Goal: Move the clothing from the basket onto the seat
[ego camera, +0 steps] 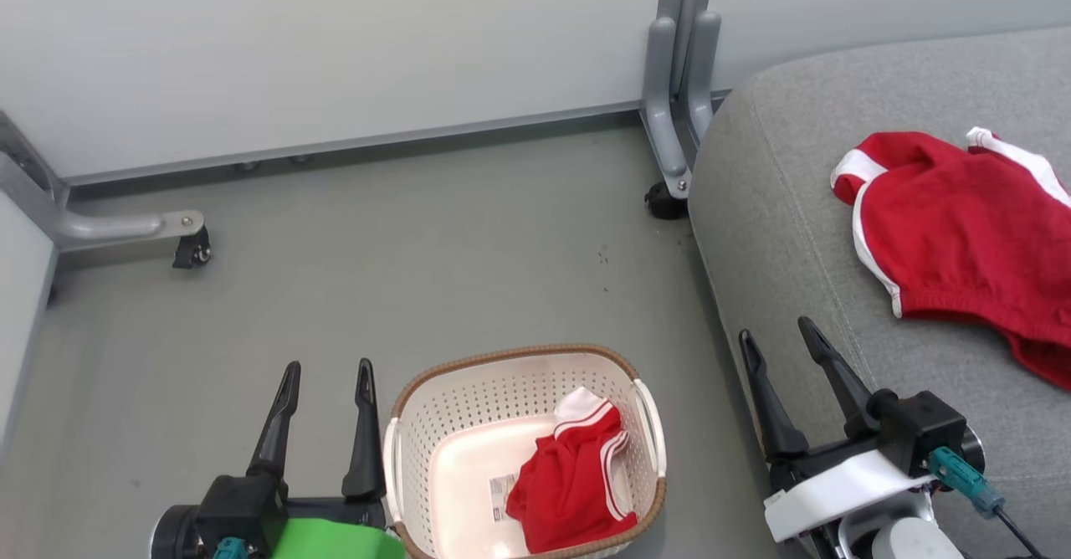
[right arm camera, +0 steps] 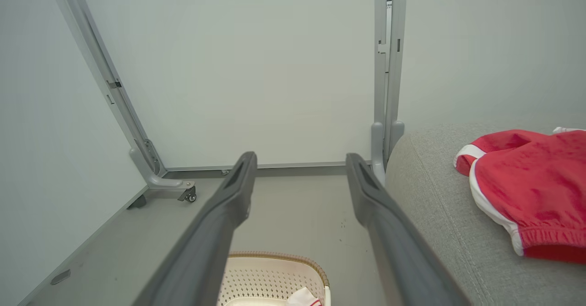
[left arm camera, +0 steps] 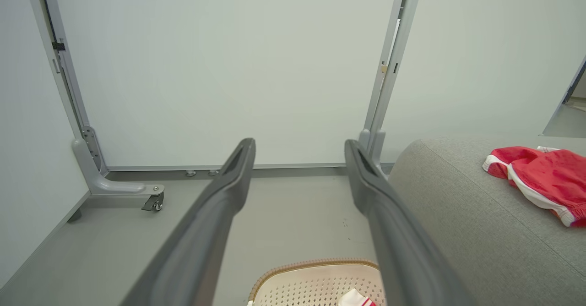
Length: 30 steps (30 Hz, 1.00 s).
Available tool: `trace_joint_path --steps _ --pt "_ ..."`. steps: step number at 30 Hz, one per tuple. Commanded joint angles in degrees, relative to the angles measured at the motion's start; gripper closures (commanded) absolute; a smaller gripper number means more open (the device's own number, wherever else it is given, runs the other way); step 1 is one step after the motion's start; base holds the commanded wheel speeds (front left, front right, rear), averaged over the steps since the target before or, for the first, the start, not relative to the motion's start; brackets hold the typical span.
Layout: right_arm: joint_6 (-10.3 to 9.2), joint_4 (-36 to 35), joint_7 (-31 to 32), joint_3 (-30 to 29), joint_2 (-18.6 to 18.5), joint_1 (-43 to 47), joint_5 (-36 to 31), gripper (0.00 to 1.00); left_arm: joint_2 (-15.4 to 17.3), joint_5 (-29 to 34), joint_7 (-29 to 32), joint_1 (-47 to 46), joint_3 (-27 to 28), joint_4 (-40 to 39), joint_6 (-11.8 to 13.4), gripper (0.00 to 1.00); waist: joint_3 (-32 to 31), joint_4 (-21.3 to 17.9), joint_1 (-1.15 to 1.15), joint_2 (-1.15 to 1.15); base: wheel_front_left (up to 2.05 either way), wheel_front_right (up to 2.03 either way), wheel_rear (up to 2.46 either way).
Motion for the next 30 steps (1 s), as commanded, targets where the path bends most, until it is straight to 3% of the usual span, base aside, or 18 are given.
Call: trace_joint_path --steps 1,30 --pt "-0.06 0.2 -0.2 -0.2 0.1 1.2 -0.5 0.0 0.0 -0.1 0.0 1.3 0.3 -0.1 -0.3 0.0 -2.3 0.8 0.01 0.0 0.0 0.0 0.0" --pt "-0.06 0.4 -0.2 -1.2 1.0 2.7 -1.7 0.0 0.0 0.2 0.0 1.9 1.2 1.2 -1.0 0.0 -2.9 0.0 0.01 0.0 0.0 0.0 0.0"
